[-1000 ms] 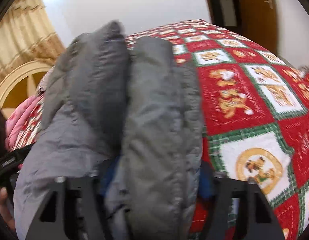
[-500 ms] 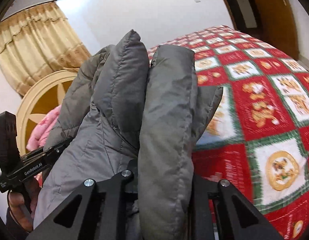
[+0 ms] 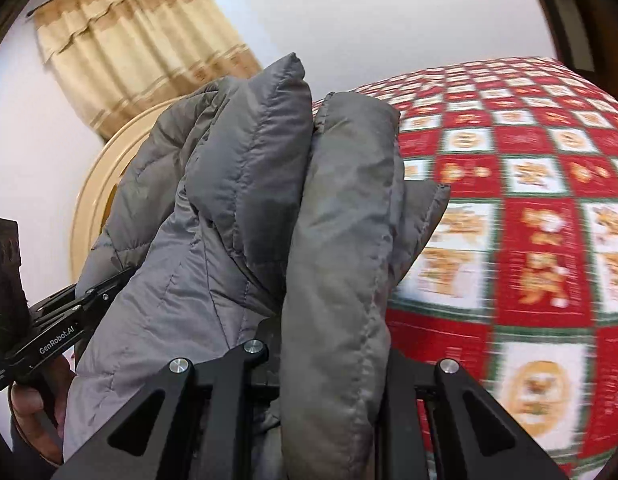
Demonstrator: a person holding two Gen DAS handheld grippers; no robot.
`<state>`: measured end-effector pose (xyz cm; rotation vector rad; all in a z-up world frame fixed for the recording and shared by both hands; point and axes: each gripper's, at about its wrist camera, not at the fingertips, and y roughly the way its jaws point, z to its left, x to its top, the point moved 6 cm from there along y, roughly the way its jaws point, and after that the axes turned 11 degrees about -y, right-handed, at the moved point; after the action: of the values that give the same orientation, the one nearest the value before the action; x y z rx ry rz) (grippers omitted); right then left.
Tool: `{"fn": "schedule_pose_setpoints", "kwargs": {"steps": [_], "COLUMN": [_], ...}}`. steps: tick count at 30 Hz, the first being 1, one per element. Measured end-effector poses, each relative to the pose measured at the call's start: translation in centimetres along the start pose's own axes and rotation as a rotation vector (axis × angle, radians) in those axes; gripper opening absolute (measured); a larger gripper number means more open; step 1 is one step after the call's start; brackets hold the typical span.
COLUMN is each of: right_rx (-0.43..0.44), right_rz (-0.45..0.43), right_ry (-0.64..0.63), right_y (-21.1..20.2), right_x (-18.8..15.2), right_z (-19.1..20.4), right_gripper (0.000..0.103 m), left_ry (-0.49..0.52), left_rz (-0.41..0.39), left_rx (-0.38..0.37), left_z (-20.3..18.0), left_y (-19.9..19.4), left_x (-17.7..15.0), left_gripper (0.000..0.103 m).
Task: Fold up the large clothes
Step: 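Lift the jacket bundle with both tools and carry it over the quilt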
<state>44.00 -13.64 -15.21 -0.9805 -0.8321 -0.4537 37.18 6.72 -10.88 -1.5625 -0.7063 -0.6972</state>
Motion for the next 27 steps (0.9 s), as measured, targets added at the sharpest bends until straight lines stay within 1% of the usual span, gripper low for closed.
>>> {"fn": "schedule_pose_setpoints", "kwargs": {"steps": [3, 6, 11, 14, 16, 18, 19, 21, 22, 23, 25, 27], "right_rx": [0.022, 0.031, 0.026, 0.020, 0.020, 0.019, 0.019, 0.019, 0.020, 0.021, 0.021, 0.013], "right_rz": [0.021, 0.051, 0.102, 0.121, 0.130, 0.137, 0.141, 0.146, 0.147, 0.148, 0.148, 0.152], "right_ry": [-0.029, -0.048, -0.057, -0.054, -0.055, -0.059, -0.059, -0.057, -0.053, -0.048, -0.046, -0.054], "right_y": [1.8, 3.8, 6.1, 6.8, 7.2, 7.2, 7.3, 7.2, 7.4, 7.4, 7.5, 7.6], "right_x": [0.2, 0.1, -0.6, -1.3, -1.7, -1.9, -2.0, -2.5, -2.6, -2.8, -3.1, -3.1], "right_z": [2.1, 2.9, 3.1, 2.8, 2.4, 2.1, 2.0, 1.8, 1.6, 1.4, 1.3, 1.2], "right_gripper": [0.016, 0.016, 0.016, 0.017, 0.017, 0.018, 0.018, 0.020, 0.021, 0.022, 0.024, 0.026], "left_ry": [-0.033, -0.066, -0.104, -0.103, -0.089, -0.079, -0.074, -0.069, -0.069, -0.076, -0.091, -0.102], "left_rz": [0.002, 0.015, 0.049, 0.046, 0.029, 0.023, 0.025, 0.020, 0.017, 0.019, 0.016, 0.011], "left_rx": [0.019, 0.028, 0.031, 0.036, 0.055, 0.059, 0.064, 0.091, 0.100, 0.101, 0.117, 0.133], "left_z": [2.2, 3.9, 5.5, 5.5, 5.4, 5.4, 5.4, 5.6, 5.7, 5.9, 6.3, 6.7], "left_y": [0.1, 0.5, 1.5, 1.6, 1.5, 1.6, 1.7, 1.9, 2.0, 2.1, 2.3, 2.5], "left_x": [-0.5, -1.2, -2.9, -3.7, -4.0, -4.2, -4.3, -4.4, -4.5, -4.6, -4.7, -4.8], "left_gripper": [0.023, 0.023, 0.023, 0.025, 0.037, 0.042, 0.051, 0.064, 0.068, 0.069, 0.081, 0.087]}}
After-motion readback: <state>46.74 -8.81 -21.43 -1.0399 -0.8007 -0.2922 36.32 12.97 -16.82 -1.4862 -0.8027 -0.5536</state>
